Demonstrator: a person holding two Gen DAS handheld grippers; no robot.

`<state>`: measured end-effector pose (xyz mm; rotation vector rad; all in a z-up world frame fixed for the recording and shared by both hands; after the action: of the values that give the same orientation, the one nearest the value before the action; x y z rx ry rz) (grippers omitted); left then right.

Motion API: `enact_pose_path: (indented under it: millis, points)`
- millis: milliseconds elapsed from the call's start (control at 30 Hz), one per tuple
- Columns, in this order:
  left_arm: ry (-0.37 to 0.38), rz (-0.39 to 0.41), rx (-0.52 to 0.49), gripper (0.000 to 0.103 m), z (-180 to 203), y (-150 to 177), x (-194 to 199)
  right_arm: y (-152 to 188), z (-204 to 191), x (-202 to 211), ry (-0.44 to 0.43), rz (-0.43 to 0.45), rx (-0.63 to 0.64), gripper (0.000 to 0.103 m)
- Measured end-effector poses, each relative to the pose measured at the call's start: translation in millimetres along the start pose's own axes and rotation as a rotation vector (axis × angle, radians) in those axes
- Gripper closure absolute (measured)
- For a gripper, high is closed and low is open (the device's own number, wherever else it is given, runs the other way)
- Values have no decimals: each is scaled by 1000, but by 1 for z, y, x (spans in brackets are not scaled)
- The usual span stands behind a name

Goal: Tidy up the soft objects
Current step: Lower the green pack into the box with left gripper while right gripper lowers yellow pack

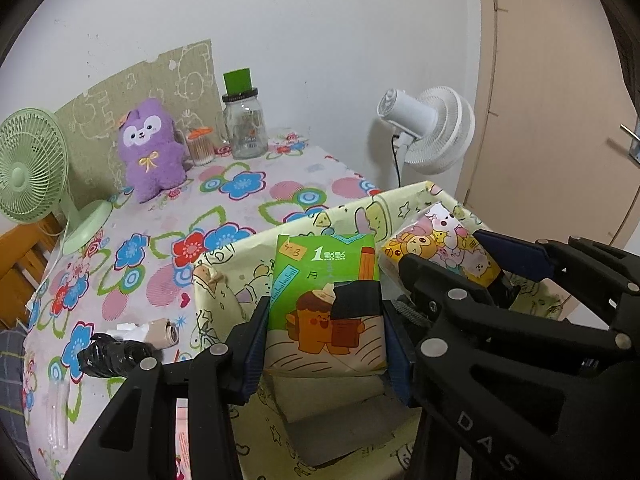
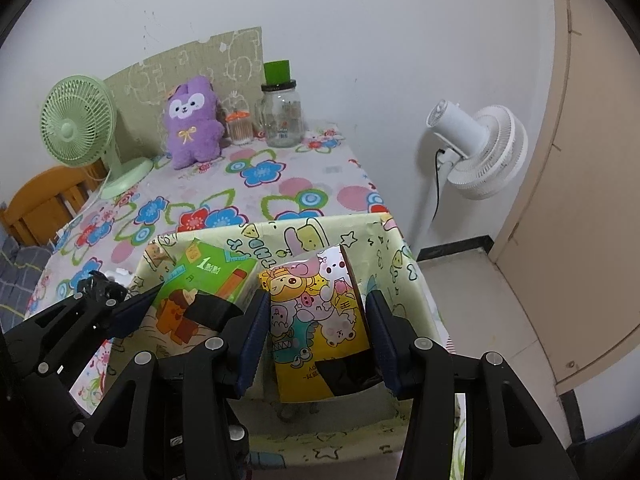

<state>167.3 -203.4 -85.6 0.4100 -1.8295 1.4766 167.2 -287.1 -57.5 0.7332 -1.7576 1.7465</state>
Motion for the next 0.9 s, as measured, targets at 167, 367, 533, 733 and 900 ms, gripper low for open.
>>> enact_pose_path:
  millis: [167, 367, 533, 733, 900]
  points:
    - [-2, -12, 9, 49, -2, 1, -6, 0, 0, -8, -4, -10, 1, 50]
    - [12, -18, 12, 48, -2, 4, -8, 4, 5, -17, -24, -47, -33, 42]
    - [31, -9, 27, 38, -1, 5, -3, 5, 5, -10, 4, -22, -24, 25]
    - [28, -5, 26, 30, -1, 9, 5, 5, 0, -1, 22, 10, 1, 20]
    - [20, 25, 22, 23, -3, 10, 16, 7, 0, 9, 21, 26, -13, 15]
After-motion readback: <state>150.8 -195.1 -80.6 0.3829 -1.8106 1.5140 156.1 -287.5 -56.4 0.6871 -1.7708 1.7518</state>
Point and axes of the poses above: each gripper's, at about its wrist camera, not at the fingertips, and x roughly against the way its jaws point, z to its right, y to its underside, the point moved 4 cm from there along -x, roughly the way its jaws point, and after that the axes turned 1 degree about -x, right-handed, at the moved point
